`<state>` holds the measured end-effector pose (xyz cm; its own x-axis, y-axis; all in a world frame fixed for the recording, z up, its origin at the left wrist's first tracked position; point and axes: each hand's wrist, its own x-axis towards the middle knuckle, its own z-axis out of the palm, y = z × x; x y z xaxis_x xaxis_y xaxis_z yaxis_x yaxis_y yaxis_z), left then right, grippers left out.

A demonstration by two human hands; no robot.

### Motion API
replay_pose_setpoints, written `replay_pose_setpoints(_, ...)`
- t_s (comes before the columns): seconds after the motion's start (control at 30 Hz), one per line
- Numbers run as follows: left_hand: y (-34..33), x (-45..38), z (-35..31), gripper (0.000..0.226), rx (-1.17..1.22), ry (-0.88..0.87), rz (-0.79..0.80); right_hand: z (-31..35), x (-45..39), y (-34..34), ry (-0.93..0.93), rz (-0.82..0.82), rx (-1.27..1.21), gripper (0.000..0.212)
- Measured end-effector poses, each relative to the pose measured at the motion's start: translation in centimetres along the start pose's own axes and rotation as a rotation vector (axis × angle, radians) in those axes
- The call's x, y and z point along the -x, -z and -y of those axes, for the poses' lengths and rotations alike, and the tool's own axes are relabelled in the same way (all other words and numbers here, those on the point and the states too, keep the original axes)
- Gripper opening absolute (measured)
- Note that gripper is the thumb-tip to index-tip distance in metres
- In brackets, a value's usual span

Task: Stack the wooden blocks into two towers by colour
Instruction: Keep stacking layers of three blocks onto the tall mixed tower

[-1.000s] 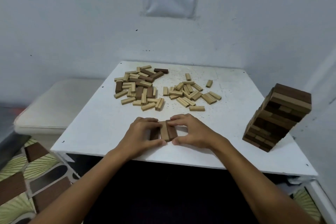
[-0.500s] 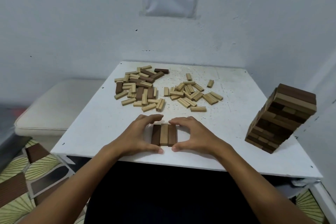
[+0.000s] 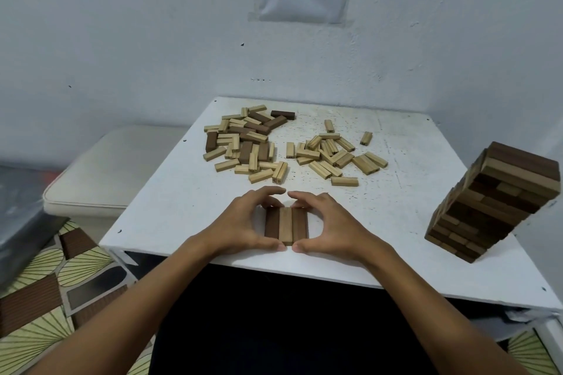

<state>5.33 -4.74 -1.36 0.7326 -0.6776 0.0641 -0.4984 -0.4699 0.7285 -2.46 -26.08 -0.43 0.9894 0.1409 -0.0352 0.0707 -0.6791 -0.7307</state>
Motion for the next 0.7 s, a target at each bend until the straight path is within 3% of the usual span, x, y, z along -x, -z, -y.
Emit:
replay_pose_setpoints(0.37, 0.41, 0.13, -0.24, 0.088, -0.034, 0.016, 0.016, 0.05, 0.26, -0.32, 0.005, -0.047, -0.009, 0.094)
replay_pose_setpoints(0.7, 0.37, -0.13, -0.34, 0.079, 0.036, 0.031, 0.016, 0.39, 0.09, -0.88, 0.02, -0.076, -0.01, 0.08)
